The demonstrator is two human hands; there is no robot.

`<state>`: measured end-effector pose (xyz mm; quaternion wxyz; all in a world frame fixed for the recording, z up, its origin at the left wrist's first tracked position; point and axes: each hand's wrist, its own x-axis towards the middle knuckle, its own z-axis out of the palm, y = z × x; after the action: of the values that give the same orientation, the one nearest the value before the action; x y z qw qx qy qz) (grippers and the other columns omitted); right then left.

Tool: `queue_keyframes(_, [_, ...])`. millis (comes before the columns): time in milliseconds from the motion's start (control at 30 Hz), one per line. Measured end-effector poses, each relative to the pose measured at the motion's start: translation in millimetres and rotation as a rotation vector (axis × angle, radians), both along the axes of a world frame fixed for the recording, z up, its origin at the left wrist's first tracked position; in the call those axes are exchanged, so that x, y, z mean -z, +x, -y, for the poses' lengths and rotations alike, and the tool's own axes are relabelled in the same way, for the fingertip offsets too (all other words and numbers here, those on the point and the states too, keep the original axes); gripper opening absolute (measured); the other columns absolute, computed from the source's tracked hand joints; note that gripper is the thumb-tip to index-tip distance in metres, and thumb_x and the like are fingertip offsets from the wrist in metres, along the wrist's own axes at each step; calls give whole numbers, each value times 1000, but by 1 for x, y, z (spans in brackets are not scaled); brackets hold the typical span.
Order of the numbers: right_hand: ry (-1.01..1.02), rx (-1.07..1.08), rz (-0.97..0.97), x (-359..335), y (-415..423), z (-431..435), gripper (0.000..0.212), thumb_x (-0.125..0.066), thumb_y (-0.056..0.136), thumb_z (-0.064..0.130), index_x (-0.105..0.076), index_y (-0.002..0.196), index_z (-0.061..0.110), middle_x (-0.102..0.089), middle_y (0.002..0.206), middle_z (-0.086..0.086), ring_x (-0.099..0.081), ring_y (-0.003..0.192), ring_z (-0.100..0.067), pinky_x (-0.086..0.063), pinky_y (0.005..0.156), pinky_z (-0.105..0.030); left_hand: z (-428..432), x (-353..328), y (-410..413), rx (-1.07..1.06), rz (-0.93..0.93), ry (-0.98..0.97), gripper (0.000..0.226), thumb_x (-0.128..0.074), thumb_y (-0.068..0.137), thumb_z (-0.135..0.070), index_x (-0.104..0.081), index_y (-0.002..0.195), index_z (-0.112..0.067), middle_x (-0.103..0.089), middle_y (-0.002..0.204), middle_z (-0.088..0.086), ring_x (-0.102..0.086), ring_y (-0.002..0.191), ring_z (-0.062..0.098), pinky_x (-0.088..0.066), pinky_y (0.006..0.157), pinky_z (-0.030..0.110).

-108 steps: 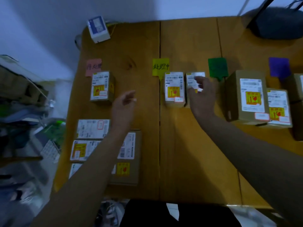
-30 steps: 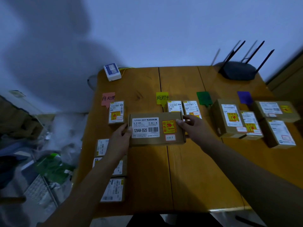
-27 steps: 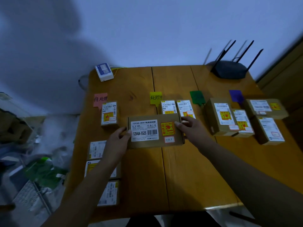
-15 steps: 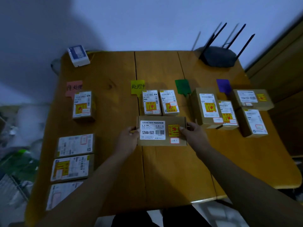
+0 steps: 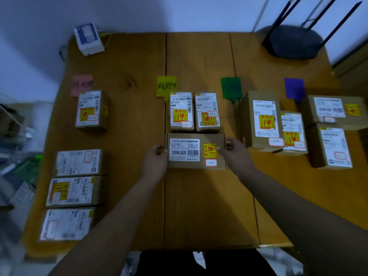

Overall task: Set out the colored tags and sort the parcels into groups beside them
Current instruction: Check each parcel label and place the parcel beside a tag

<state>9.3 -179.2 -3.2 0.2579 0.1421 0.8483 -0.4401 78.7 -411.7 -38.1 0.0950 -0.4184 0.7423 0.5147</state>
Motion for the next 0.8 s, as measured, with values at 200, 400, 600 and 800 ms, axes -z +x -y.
queue_keyframes(200, [56, -237, -140, -45, -13, 50, 73, -72, 95, 31, -36, 158, 31, -48, 154, -5, -53, 135, -25, -43, 86, -25, 55, -40, 0, -86, -95, -128, 31, -64, 99, -35, -66, 128, -26, -67, 114, -1, -61, 80, 8, -43, 64, 25])
queue_keyframes(400, [-155, -342, 5, -70, 21, 168, 66, -78, 90, 33, -48, 148, 29, -62, 129, 0, -63, 109, -19, -51, 83, -35, 147, -64, 52, -107, -170, -182, 25, -68, 96, -31, -71, 121, -28, -69, 101, -7, -63, 83, 7, -45, 66, 26])
queue_keyframes(600, [-194, -404, 281, -35, 91, 268, 70, -77, 93, 27, -42, 152, 20, -62, 106, -3, -63, 82, -17, -54, 71, -35, 261, -54, 128, -205, -89, -243, 33, -72, 92, -21, -70, 124, -16, -71, 104, 4, -69, 101, 26, -57, 86, 35])
queue_keyframes(800, [-46, -425, 324, 1, 144, 314, 97, -82, 86, 41, -25, 161, 18, -62, 140, -12, -65, 123, -32, -54, 103, -49, 322, -25, 148, -82, 67, -150, 72, -79, 86, -38, -49, 149, -21, -64, 130, 10, -64, 120, 31, -53, 103, 47])
